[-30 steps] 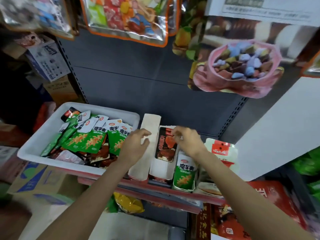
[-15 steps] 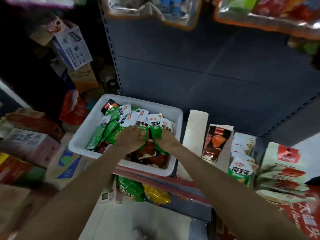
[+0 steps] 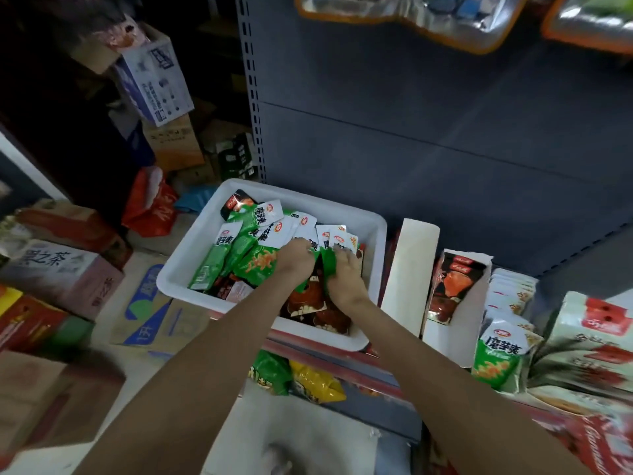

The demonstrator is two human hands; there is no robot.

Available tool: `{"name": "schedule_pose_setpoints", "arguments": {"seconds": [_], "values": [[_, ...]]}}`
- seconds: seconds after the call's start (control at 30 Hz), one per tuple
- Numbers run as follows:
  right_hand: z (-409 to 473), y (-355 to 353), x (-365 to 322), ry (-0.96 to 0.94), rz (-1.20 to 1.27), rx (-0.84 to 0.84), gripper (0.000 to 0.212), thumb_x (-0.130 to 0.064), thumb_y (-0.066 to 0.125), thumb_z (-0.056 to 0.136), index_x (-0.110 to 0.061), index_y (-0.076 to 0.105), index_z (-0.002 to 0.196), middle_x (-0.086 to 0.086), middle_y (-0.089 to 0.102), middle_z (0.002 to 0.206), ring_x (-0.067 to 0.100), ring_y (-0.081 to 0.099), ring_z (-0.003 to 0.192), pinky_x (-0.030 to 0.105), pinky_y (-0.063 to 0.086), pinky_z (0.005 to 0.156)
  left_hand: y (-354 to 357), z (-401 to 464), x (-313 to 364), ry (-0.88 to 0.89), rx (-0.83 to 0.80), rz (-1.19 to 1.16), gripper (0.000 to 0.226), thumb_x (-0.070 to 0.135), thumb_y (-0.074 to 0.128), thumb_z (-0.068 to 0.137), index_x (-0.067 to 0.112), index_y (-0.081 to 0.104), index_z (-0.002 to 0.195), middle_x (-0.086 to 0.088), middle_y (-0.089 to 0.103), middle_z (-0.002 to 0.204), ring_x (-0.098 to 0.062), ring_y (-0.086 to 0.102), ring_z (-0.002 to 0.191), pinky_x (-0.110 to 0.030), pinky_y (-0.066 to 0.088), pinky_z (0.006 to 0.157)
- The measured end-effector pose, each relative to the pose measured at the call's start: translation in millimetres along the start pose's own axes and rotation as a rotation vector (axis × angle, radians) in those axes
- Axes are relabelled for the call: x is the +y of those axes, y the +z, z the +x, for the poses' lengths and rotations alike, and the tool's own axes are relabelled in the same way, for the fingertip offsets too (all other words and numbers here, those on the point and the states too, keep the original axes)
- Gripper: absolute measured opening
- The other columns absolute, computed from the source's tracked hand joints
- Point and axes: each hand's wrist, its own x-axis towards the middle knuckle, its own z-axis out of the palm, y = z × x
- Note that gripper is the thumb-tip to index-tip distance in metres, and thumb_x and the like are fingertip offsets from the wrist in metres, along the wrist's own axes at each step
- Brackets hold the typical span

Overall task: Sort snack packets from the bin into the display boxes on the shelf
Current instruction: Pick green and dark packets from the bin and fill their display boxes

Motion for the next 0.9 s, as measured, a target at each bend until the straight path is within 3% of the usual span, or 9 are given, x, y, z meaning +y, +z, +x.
{"name": "schedule_pose_setpoints", "arguments": {"seconds": [0.07,0.17,0.33,0.47,0.57,0.63,0.73,0.83,0.9], "values": [[5.4,-6.7,-0.6,0.07,-0.03,-0.053,0.066,0.007,0.037,0.09,-0.005,0.011,0.15,0.017,0.031,0.149,0.031,0.032,0.136,0.031,0.033,0.102,2.3,2.9,1.7,-0.027,-0.048,-0.005,0.014,0.005,0.049,0.092,0.005,0.063,0.091,-0.014,0.061,0.092,-0.028,0.058,0.097,-0.032,0.047,0.081],[9.9,-12.8,0.4,0.123,-0.022,-0.101,0.055,0.002,0.033,0.094,-0.003,0.02,0.147,0.022,0.051,0.131,0.036,0.05,0.118,0.033,0.042,0.086,10.2,6.6,5.0,-0.093,-0.071,-0.009,0.019,0.007,0.053,0.09,0.007,0.056,0.07,-0.01,0.053,0.072,-0.024,0.056,0.077,-0.029,0.041,0.066],[15.6,-14.7,12.7,0.098,0.012,-0.156,0.036,0.001,0.035,0.095,0.0,0.044,0.13,0.016,0.054,0.129,0.03,0.051,0.119,0.037,0.041,0.099,16.2,10.1,8.9,-0.218,0.05,-0.137,0.018,0.013,0.064,0.087,0.0,0.067,0.098,-0.012,0.067,0.099,-0.026,0.063,0.095,-0.03,0.048,0.077],[6.2,-37.2,15.4,0.077,0.344,-0.019,0.045,0.007,0.041,0.093,-0.005,0.04,0.136,0.017,0.055,0.13,0.011,0.062,0.096,0.021,0.047,0.08,10.4,-5.7,10.7,-0.08,0.088,-0.227,0.012,0.005,0.057,0.09,0.002,0.068,0.09,-0.014,0.068,0.101,-0.021,0.06,0.091,-0.022,0.042,0.074],[-6.2,-61.9,16.9,-0.013,0.361,0.083,0.055,-0.001,0.048,0.093,-0.011,0.03,0.143,0.003,0.046,0.134,0.015,0.046,0.122,0.023,0.037,0.095,4.8,-26.4,15.2,0.073,0.133,-0.241,0.014,0.006,0.048,0.094,0.008,0.058,0.085,-0.01,0.064,0.09,-0.013,0.056,0.076,-0.017,0.038,0.056],[-14.2,-77.5,19.2,-0.041,0.458,0.095,0.061,-0.008,0.054,0.093,-0.013,0.024,0.146,-0.001,0.048,0.13,0.014,0.048,0.12,0.022,0.039,0.096,3.8,-37.9,21.5,0.176,0.121,-0.237,0.012,0.012,0.048,0.096,0.013,0.054,0.085,-0.007,0.065,0.089,-0.013,0.058,0.072,-0.022,0.047,0.06],[-24.7,-104.3,23.0,0.016,0.658,0.093,0.044,-0.014,0.058,0.093,-0.012,0.041,0.134,-0.002,0.062,0.097,0.011,0.06,0.087,0.022,0.049,0.08,5.9,-50.7,42.8,0.271,0.039,-0.314,0.015,0.018,0.052,0.095,0.022,0.052,0.081,-0.013,0.069,0.089,-0.031,0.065,0.077,-0.044,0.056,0.07],[-34.1,-132.9,41.4,-0.001,0.661,0.162,0.02,-0.01,0.061,0.09,-0.007,0.062,0.11,0.003,0.067,0.085,0.016,0.064,0.074,0.035,0.054,0.076,20.8,-57.0,74.0,0.27,-0.083,-0.424,0.01,0.013,0.055,0.094,0.014,0.052,0.085,-0.009,0.065,0.089,-0.017,0.06,0.072,-0.03,0.058,0.064],[-40.6,-155.8,58.9,-0.008,0.634,0.242,0.012,-0.007,0.063,0.088,-0.007,0.066,0.1,0.003,0.069,0.08,0.016,0.064,0.069,0.029,0.054,0.064,40.0,-59.4,97.4,0.262,-0.154,-0.509,0.01,0.008,0.054,0.094,0.012,0.052,0.085,-0.006,0.061,0.086,-0.009,0.056,0.068,-0.023,0.054,0.058]]}}
